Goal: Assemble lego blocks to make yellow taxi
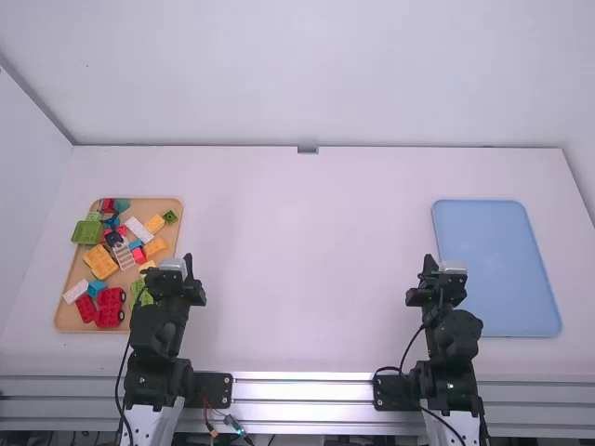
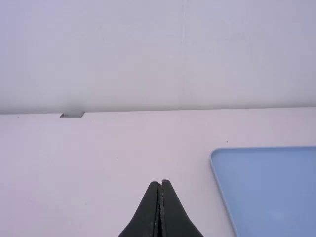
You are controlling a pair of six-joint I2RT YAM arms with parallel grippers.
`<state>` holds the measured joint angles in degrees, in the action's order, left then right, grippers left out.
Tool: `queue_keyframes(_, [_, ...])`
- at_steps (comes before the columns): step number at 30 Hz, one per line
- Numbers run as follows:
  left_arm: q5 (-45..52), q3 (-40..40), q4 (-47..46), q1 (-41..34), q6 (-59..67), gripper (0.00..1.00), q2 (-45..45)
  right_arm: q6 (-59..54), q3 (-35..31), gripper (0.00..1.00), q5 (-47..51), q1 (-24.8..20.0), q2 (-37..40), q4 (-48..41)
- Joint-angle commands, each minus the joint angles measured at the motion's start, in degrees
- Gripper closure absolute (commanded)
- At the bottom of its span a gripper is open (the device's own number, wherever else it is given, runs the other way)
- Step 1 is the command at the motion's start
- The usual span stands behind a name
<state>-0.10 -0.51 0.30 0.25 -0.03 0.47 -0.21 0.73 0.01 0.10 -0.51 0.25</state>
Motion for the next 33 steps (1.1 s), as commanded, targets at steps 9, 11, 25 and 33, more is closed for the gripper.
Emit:
queue_keyframes(9, [-0.5, -1.4, -0.6, 0.2, 0.2, 0.96, 1.4, -0.4, 1.3, 0.96, -0.3, 0.0, -1.5, 0.0])
queue_keyframes(11, [-0.8, -2.3, -1.1, 0.4, 0.1, 0.95, 2.2, -0.5, 2.0, 0.95, -0.4, -0.1, -2.3, 0.0])
queue_keyframes(25, [-5.6, -13.8, -6.3, 3.3, -2.6, 0.76, 16.0, -2.3, 11.6, 0.76, -2.7, -0.1, -15.4, 0.7])
queue_keyframes(33, [-8.3, -22.8, -10.6, 7.0, -5.9, 0.61, 26.7, -3.7, 19.1, 0.61, -4.3, 0.6, -25.8, 1.1])
